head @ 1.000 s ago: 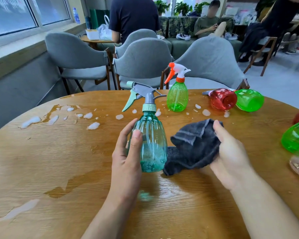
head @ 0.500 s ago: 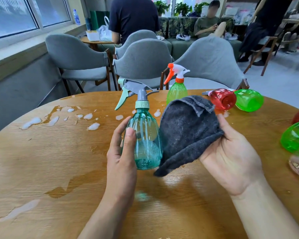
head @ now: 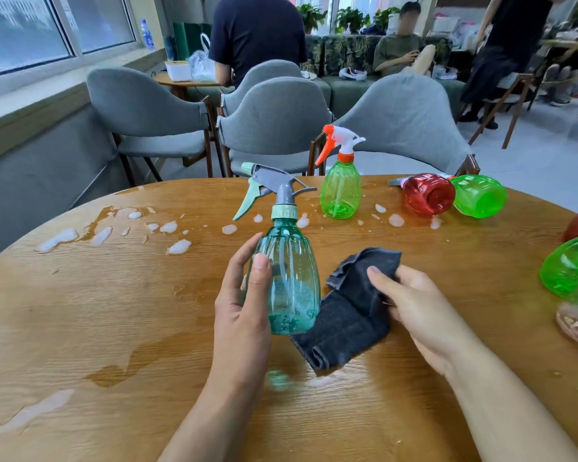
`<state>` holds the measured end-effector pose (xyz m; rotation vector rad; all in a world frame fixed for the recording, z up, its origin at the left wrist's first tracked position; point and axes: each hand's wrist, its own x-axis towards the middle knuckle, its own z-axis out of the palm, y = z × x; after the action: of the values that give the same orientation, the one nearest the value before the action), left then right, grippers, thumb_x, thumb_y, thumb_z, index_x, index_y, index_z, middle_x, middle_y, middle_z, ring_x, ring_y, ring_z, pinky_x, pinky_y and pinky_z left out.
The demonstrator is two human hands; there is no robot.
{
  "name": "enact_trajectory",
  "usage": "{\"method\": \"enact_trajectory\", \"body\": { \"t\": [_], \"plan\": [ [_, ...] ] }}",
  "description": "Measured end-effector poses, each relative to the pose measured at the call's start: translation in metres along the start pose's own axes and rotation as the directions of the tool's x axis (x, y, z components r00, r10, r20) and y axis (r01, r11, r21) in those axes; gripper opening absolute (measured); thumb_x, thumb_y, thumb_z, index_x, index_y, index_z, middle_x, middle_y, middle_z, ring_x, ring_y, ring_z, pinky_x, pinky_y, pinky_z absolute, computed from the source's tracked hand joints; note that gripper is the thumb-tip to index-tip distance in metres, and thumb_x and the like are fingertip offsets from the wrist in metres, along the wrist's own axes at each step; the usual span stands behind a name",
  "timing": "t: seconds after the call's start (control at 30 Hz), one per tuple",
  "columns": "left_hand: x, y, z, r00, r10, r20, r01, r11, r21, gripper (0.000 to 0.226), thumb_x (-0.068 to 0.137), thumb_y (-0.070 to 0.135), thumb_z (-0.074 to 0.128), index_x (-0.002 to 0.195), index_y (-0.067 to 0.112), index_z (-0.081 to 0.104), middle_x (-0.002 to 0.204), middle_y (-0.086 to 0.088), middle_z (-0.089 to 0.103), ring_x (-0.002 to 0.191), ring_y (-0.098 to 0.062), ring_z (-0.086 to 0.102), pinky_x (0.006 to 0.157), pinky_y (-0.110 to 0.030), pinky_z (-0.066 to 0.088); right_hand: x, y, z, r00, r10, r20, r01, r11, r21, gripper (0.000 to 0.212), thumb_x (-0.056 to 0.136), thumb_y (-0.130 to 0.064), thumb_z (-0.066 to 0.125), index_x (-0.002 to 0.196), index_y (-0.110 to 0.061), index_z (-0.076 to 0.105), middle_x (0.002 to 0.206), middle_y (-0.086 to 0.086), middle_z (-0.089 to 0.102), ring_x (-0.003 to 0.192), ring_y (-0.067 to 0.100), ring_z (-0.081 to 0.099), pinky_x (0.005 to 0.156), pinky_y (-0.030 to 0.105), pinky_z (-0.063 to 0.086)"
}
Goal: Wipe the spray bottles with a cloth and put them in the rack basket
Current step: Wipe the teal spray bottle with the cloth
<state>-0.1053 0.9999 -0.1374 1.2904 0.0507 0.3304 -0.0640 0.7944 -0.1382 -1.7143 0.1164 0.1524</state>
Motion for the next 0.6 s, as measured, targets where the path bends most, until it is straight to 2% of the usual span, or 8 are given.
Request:
{"method": "enact_trajectory", "body": {
  "t": [0.07,0.13,0.17,0.23,0.33,0.4,0.5,0.6],
  "plan": [
    [0.001,0.001,-0.001,1.0,-0.001,-0.022,0.001,1.0,0.001,0.037,0.093,0.05,0.055,0.128,0.047,0.067,0.115,0.026,0.076,0.107,0.002,0.072,0.082,-0.03,0.065,-0.005,-0.002,0.005,0.989,-0.128,0.072,0.142,0.962,-0.235,0.02,0.104,-0.038,0.062,0.111,-0.026,0.076,0.107,-0.014,0.079,0.103,0.005,0.073,0.097,0.04,0.056],
    [0.001,0.002,-0.002,0.999,-0.011,-0.038,0.011,1.0,-0.018,0.038,0.093,0.05,0.056,0.129,0.045,0.068,0.12,0.016,0.077,0.11,-0.007,0.074,0.091,-0.043,0.063,-0.008,0.002,0.01,0.934,-0.208,0.291,0.337,0.786,-0.519,0.025,0.1,-0.047,0.065,0.121,-0.038,0.074,0.127,-0.03,0.068,0.121,-0.01,0.059,0.105,0.029,0.045],
    [0.001,0.002,-0.002,0.999,-0.013,-0.043,0.012,1.0,-0.022,0.037,0.094,0.05,0.056,0.129,0.045,0.069,0.122,0.012,0.077,0.112,-0.011,0.074,0.094,-0.049,0.061,-0.009,0.003,0.011,0.9,-0.169,0.401,0.398,0.693,-0.601,0.034,0.095,-0.056,0.067,0.126,-0.044,0.072,0.138,-0.036,0.058,0.132,-0.015,0.046,0.112,0.026,0.037],
    [0.001,0.003,-0.003,0.999,-0.008,-0.054,0.007,1.0,-0.018,0.035,0.095,0.051,0.056,0.127,0.048,0.07,0.124,0.01,0.077,0.115,-0.014,0.074,0.098,-0.054,0.059,-0.011,0.004,0.012,0.88,-0.106,0.462,0.402,0.684,-0.609,0.048,0.084,-0.075,0.063,0.124,-0.05,0.072,0.144,-0.042,0.048,0.138,-0.019,0.035,0.115,0.025,0.03],
    [0.002,0.003,-0.006,0.998,-0.011,-0.064,0.011,1.0,-0.008,0.036,0.093,0.054,0.057,0.126,0.051,0.07,0.123,0.011,0.077,0.116,-0.013,0.073,0.101,-0.056,0.059,-0.007,0.005,0.01,0.947,-0.28,0.156,0.317,0.758,-0.57,0.034,0.092,-0.065,0.059,0.114,-0.045,0.076,0.122,-0.034,0.063,0.118,-0.011,0.055,0.1,0.019,0.043],
    [0.002,0.002,-0.006,0.998,-0.012,-0.063,0.012,1.0,0.007,0.036,0.093,0.055,0.056,0.126,0.053,0.069,0.125,0.012,0.076,0.119,-0.014,0.072,0.101,-0.056,0.059,-0.002,0.006,0.006,0.943,-0.328,-0.057,0.185,0.659,-0.729,0.029,0.098,-0.059,0.057,0.112,-0.039,0.072,0.109,-0.026,0.063,0.107,-0.002,0.061,0.091,0.024,0.05],
    [0.003,0.001,-0.006,0.998,-0.025,-0.056,0.025,1.0,-0.003,0.037,0.092,0.055,0.057,0.127,0.051,0.069,0.125,0.012,0.076,0.117,-0.014,0.073,0.095,-0.048,0.063,0.0,0.011,0.008,0.977,-0.19,-0.094,-0.004,0.427,-0.904,0.033,0.094,-0.071,0.057,0.101,-0.039,0.064,0.107,-0.02,0.056,0.108,0.007,0.056,0.09,0.032,0.05],
    [0.003,0.001,-0.006,0.998,-0.025,-0.063,0.026,1.0,0.007,0.035,0.095,0.059,0.059,0.128,0.053,0.068,0.128,0.01,0.075,0.124,-0.017,0.07,0.106,-0.061,0.055,-0.001,0.014,0.012,0.967,-0.248,-0.057,0.097,0.566,-0.819,0.023,0.096,-0.053,0.066,0.086,-0.034,0.057,0.091,-0.019,0.055,0.092,0.005,0.056,0.073,0.027,0.041]
  ]
}}
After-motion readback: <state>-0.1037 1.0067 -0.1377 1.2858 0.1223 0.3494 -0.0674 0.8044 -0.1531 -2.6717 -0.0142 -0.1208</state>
